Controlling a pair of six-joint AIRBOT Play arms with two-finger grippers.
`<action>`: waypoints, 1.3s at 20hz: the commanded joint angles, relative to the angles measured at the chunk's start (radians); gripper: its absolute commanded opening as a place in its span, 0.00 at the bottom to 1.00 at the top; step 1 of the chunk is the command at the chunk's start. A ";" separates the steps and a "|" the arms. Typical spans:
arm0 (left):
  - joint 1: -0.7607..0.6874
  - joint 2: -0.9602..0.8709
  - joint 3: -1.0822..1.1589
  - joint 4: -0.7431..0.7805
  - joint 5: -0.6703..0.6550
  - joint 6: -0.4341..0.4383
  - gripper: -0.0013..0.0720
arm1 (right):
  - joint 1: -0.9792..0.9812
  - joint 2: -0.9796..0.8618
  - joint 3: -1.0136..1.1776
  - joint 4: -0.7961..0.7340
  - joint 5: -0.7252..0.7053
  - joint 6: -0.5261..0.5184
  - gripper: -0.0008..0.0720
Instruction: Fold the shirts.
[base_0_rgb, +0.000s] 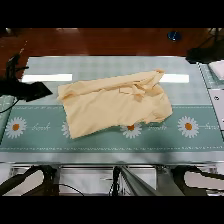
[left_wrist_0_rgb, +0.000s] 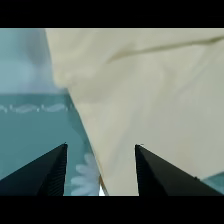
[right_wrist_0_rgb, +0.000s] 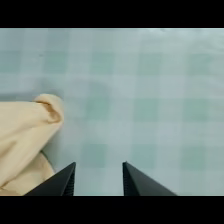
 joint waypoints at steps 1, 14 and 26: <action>0.046 0.109 -0.150 0.002 -0.154 0.022 0.73 | -0.127 0.023 -0.003 -0.008 0.105 -0.002 0.54; 0.041 0.198 -0.534 -0.152 -0.007 0.175 0.87 | -0.198 0.023 -0.203 0.103 0.142 -0.074 0.54; -0.265 -0.071 -0.532 -0.356 0.195 0.222 0.12 | -0.198 0.023 -0.205 0.103 0.173 -0.073 0.54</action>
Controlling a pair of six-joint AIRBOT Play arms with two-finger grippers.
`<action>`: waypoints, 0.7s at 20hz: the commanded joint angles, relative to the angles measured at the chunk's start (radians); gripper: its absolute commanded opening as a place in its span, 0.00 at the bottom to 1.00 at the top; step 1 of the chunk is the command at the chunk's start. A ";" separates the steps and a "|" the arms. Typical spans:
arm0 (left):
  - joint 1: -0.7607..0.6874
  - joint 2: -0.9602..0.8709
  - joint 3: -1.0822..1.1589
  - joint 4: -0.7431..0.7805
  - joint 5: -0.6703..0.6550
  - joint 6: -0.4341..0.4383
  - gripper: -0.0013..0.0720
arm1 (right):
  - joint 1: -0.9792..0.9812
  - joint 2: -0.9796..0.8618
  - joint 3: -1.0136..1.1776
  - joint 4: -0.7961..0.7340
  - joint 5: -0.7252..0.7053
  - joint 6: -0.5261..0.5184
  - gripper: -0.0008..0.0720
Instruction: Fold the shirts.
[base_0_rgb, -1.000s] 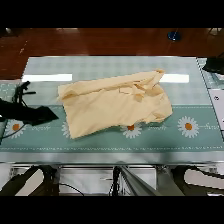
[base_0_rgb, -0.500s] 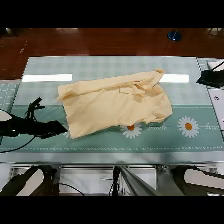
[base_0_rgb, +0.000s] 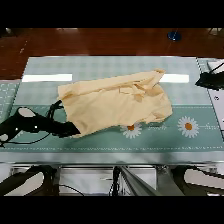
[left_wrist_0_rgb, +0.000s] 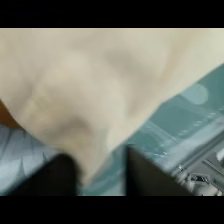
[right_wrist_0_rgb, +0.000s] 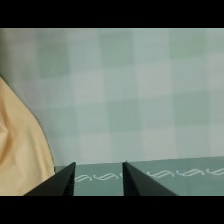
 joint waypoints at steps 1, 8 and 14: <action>-0.069 -0.036 0.003 -0.067 0.068 0.019 0.05 | 0.000 0.001 0.000 0.000 0.025 0.001 0.54; -0.062 -0.034 0.004 -0.062 0.014 0.043 0.05 | -0.001 -0.067 -0.001 0.099 0.156 -0.069 0.66; -0.062 -0.034 0.004 -0.062 0.000 0.045 0.05 | 0.000 -0.220 -0.001 0.198 0.313 -0.103 0.73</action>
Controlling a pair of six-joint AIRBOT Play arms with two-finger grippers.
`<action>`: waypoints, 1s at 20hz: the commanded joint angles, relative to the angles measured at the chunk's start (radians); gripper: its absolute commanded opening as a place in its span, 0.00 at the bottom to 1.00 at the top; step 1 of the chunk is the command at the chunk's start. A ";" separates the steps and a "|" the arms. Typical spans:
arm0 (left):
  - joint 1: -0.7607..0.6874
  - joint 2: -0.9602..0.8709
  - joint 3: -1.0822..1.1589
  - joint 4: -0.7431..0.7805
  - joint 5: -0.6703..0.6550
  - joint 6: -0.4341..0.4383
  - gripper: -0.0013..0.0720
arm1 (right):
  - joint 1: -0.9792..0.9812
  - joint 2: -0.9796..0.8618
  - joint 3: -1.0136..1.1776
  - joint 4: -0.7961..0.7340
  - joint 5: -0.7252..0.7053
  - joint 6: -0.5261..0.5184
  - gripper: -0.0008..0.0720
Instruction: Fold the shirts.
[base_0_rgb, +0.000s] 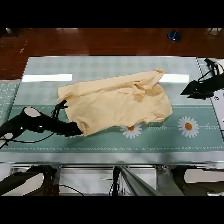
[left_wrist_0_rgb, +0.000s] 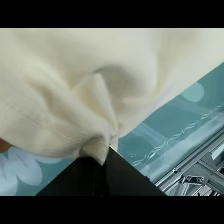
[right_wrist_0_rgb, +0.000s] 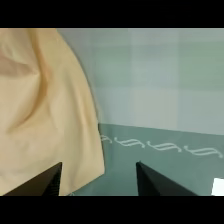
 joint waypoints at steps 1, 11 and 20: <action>0.000 0.000 0.001 0.000 -0.008 0.002 0.05 | 0.001 -0.079 0.000 0.044 0.097 -0.018 0.73; 0.000 0.000 0.001 0.000 -0.042 0.002 0.05 | 0.104 -0.158 -0.094 0.061 -0.102 -0.006 0.70; 0.006 0.073 0.109 -0.027 -0.122 0.001 0.05 | 0.154 0.027 -0.118 0.138 -0.147 -0.074 0.04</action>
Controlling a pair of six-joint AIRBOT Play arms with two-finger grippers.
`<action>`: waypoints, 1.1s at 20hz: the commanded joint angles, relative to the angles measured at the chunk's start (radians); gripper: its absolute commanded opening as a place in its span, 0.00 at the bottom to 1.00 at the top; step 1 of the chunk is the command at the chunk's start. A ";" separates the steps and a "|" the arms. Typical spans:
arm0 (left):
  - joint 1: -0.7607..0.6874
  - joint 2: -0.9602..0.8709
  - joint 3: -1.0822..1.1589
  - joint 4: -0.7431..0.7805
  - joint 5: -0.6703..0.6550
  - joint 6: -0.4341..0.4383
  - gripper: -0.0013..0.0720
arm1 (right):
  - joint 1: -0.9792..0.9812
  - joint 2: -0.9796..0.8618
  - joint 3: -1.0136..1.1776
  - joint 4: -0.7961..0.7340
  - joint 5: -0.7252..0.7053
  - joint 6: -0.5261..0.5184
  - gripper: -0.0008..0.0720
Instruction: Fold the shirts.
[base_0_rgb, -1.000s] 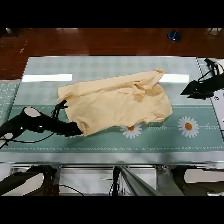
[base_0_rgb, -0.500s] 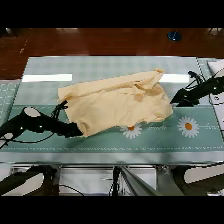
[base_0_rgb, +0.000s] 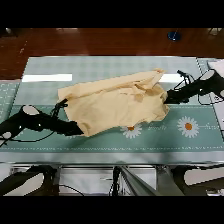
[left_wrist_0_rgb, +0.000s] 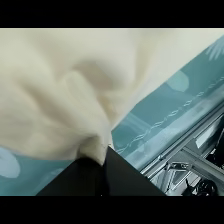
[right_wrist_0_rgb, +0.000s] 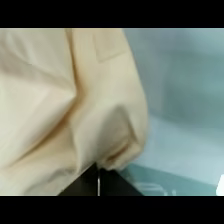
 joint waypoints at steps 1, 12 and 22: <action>0.015 0.093 0.123 -0.009 -0.058 -0.010 0.05 | -0.014 0.172 0.008 0.083 0.013 -0.037 0.04; 0.430 0.583 1.051 0.056 -0.034 -0.067 0.05 | -0.039 0.827 0.438 0.217 -0.344 -0.002 0.04; 0.457 0.736 1.327 0.296 -0.285 -0.311 0.05 | -0.039 0.950 0.731 -0.062 -0.078 0.285 0.04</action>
